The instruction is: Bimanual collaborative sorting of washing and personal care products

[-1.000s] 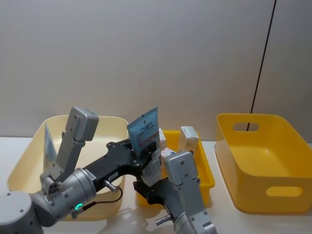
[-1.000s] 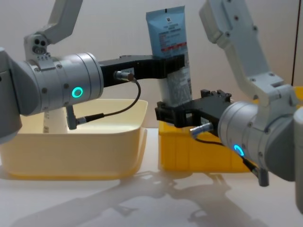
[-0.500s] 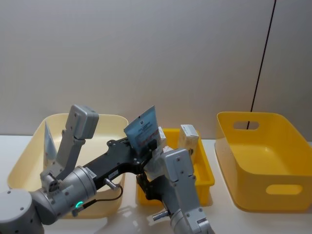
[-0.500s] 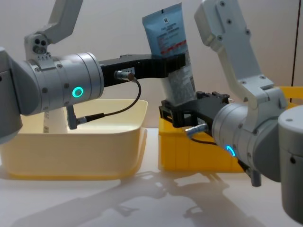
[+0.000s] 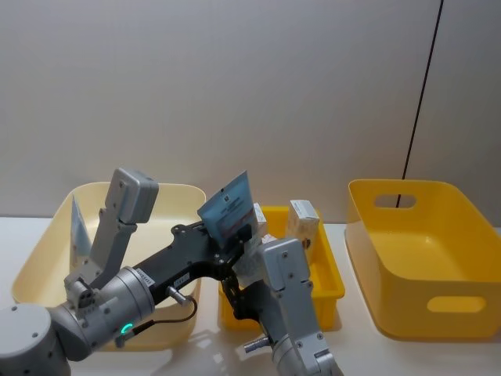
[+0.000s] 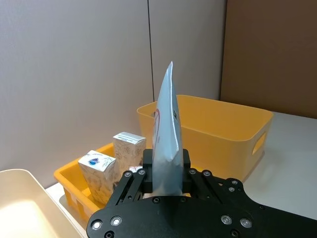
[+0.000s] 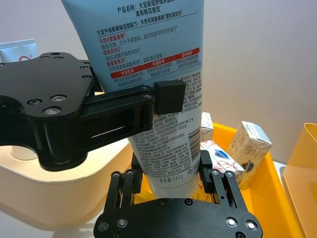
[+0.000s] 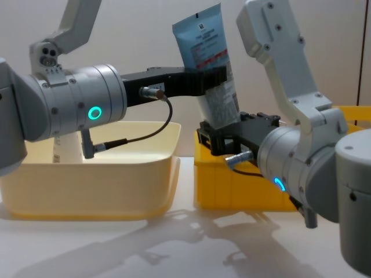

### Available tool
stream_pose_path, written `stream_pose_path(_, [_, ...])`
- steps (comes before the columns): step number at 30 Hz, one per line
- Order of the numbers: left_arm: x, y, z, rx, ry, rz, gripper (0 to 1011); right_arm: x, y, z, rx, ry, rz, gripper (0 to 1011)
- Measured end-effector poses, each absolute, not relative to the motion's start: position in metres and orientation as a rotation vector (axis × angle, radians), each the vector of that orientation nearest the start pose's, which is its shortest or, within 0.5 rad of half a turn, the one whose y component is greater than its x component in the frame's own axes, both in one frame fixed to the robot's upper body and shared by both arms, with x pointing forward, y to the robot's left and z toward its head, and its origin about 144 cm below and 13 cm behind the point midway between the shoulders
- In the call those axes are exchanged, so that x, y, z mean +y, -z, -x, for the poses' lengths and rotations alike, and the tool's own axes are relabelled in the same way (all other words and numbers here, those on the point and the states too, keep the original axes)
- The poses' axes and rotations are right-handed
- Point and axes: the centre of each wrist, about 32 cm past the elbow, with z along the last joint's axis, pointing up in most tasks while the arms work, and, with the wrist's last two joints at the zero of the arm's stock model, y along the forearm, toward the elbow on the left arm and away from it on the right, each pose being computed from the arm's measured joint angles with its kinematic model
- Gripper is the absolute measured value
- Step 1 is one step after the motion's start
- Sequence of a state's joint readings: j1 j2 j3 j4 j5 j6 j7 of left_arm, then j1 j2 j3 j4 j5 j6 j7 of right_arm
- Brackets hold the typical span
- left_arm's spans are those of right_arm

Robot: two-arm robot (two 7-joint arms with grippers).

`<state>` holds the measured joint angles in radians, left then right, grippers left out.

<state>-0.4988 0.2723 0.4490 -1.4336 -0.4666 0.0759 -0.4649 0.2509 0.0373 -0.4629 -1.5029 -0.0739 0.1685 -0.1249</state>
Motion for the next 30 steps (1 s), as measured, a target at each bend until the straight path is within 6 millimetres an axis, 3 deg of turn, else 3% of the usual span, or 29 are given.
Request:
stream_pose_path(4, [0.1837, -1.2573, -0.5637, -0.086, -0.705, 0.111, 340, -0.0934, -1.1963, -0.496, -0.19, 1.265, 0.136, 658])
stream_pose_path(11, [0.1837, -1.2573, -0.5637, -0.086, -0.705, 0.111, 592, -0.0928, -1.1963, -0.4962, -0.19, 1.266, 0.136, 658])
stream_pose_path(25, [0.1837, -1.2573, -0.5637, -0.086, -0.705, 0.111, 990, -0.094, -1.1962, -0.4974, -0.207, 1.29, 0.117, 659])
stream_pose_path(30, [0.1837, -1.2573, -0.5637, -0.085, -0.705, 0.111, 1002, -0.0974, -1.1966, -0.4995, -0.226, 1.328, 0.093, 659])
